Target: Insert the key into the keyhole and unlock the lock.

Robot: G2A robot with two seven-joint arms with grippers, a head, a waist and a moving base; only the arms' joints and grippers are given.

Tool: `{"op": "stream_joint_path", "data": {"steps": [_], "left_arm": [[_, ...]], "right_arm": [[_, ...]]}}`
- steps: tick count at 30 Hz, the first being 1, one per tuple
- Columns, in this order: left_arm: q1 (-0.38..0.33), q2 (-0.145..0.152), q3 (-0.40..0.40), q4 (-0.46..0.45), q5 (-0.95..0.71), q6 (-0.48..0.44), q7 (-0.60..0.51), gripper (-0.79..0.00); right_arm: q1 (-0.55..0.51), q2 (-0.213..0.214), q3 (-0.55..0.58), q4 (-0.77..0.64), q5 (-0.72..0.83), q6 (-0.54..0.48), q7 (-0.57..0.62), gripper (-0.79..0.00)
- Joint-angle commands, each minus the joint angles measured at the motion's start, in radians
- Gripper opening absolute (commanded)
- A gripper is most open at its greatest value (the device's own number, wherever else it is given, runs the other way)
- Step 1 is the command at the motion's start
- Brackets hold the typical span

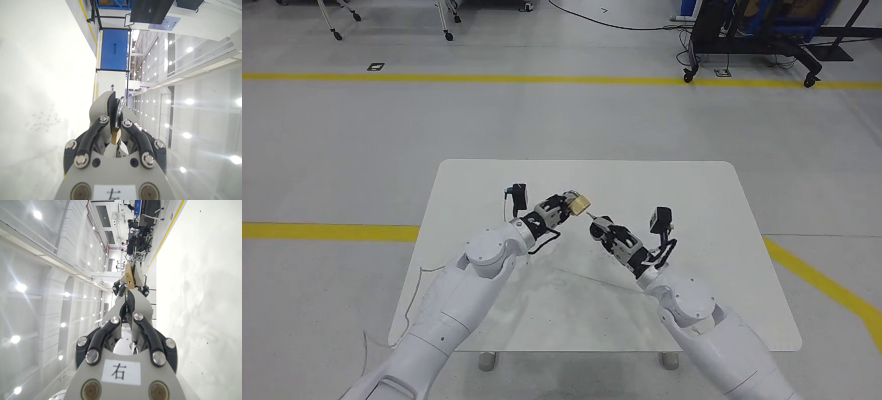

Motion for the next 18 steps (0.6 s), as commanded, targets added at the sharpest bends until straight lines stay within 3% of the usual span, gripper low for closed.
{"op": "stream_joint_path", "data": {"steps": [1, 18], "left_arm": [[0.003, -0.001, -0.002, -0.003, 0.004, 0.000, -0.003, -0.785], [0.007, -0.006, 0.001, -0.020, 0.109, 0.007, 0.003, -0.785]], "right_arm": [[0.005, -0.003, -0.001, 0.001, -0.007, 0.016, -0.014, -0.785], [-0.002, -0.021, 0.004, -0.021, -0.141, 0.087, -0.108, -0.785]]}}
